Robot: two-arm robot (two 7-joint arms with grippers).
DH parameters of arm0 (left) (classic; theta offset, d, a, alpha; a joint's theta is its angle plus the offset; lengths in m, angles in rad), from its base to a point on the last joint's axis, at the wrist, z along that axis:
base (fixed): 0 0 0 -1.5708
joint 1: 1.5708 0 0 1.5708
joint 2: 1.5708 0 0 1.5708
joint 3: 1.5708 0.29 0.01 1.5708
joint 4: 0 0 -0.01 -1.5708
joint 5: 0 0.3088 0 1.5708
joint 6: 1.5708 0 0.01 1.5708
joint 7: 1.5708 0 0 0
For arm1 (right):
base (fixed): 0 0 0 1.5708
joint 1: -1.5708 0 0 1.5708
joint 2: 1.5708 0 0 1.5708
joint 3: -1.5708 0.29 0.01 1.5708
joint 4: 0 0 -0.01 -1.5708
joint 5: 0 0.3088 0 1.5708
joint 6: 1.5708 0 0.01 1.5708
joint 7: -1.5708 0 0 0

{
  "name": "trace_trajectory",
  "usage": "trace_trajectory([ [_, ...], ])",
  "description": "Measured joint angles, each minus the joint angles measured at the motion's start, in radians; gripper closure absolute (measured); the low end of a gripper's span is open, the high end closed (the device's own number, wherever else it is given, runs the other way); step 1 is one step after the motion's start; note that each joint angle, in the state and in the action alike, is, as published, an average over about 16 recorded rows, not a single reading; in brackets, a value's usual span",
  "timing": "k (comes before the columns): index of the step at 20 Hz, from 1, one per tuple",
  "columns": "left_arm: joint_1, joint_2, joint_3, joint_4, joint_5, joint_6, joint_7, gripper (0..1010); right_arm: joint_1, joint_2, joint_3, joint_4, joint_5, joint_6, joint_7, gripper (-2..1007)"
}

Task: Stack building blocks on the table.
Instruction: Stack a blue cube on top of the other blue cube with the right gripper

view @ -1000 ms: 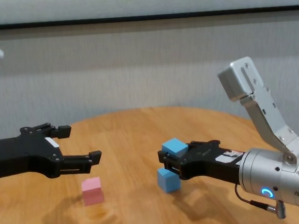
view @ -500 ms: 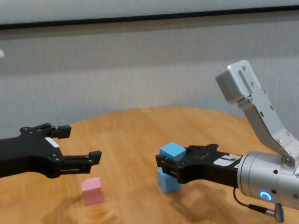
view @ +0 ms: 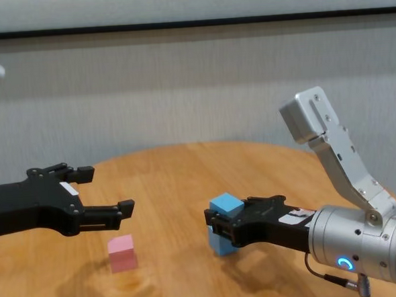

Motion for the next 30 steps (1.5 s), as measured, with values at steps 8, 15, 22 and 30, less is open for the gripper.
trace_trajectory([
  [8, 0.000, 0.000, 0.000, 0.000, 0.000, 0.000, 0.000, 8, 0.015, -0.010, -0.005, 0.033, -0.002, -0.012, -0.009, 635],
  [15, 0.000, 0.000, 0.000, 0.000, 0.000, 0.000, 0.000, 8, 0.025, -0.017, -0.007, 0.057, -0.008, -0.021, -0.014, 635],
  [22, 0.000, 0.000, 0.000, 0.000, 0.000, 0.000, 0.000, 7, 0.030, -0.022, -0.006, 0.072, -0.013, -0.029, -0.016, 635],
  [30, 0.000, 0.000, 0.000, 0.000, 0.000, 0.000, 0.000, 8, 0.034, -0.028, -0.004, 0.084, -0.017, -0.035, -0.017, 635],
])
